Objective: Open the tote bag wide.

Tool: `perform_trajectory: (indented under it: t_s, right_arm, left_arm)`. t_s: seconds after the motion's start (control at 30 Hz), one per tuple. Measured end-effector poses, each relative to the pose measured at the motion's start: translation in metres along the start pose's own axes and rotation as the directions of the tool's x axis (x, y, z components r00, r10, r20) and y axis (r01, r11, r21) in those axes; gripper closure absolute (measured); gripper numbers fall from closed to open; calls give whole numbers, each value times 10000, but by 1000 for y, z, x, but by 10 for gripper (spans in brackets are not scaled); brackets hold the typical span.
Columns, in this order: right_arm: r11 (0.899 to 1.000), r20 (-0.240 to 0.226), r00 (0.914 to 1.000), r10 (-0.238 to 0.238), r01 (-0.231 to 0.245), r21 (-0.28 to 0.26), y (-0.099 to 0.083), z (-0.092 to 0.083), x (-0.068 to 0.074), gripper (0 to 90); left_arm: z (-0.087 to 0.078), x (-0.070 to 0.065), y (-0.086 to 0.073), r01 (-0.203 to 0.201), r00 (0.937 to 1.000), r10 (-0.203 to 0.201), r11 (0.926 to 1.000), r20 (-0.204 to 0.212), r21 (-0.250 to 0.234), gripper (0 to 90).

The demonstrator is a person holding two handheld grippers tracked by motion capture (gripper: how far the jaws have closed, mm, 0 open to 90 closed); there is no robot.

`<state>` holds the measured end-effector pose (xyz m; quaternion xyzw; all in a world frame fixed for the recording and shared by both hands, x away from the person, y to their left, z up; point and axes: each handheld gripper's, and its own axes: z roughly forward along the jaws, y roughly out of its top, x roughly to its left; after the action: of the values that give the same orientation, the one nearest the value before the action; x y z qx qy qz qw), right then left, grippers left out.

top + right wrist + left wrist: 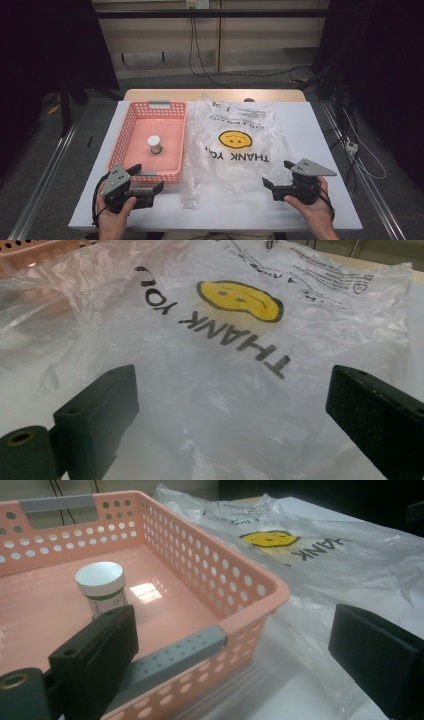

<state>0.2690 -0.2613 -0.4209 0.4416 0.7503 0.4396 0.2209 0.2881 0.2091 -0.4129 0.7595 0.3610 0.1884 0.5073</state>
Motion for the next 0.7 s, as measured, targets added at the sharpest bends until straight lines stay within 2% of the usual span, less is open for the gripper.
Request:
perform_trajectory:
  t_s: [0.23,0.37,0.5,0.6,0.63,0.7]
  right_arm:
    - [9977,-520,9977,-441,467,492,11,14,15,87]
    - [9949,-1088,9927,-521,611,805,21,22,22,85]
    - [9879,-1583,9847,-734,935,1238,27,33,31,86]
    - [9818,-1682,9799,-1073,1311,1375,30,41,39,109]
    - [9797,-1870,9750,-1200,1468,1367,31,43,41,126]
    - [9797,-2420,9640,-1106,1467,1366,34,48,44,145]
  left_arm:
    - [1,-1,0,-10,10000,10,10000,94,25,54]
    - [2,-1,-1,-29,9999,28,9999,97,96,54]
    - [1,-1,-1,-21,9999,20,10000,143,61,54]
    - [0,-1,-1,-4,9998,4,10000,175,25,54]
    - [-1,0,-1,-53,9998,53,10000,186,-14,54]
    - [-2,0,-1,-39,9998,41,10000,197,-62,54]
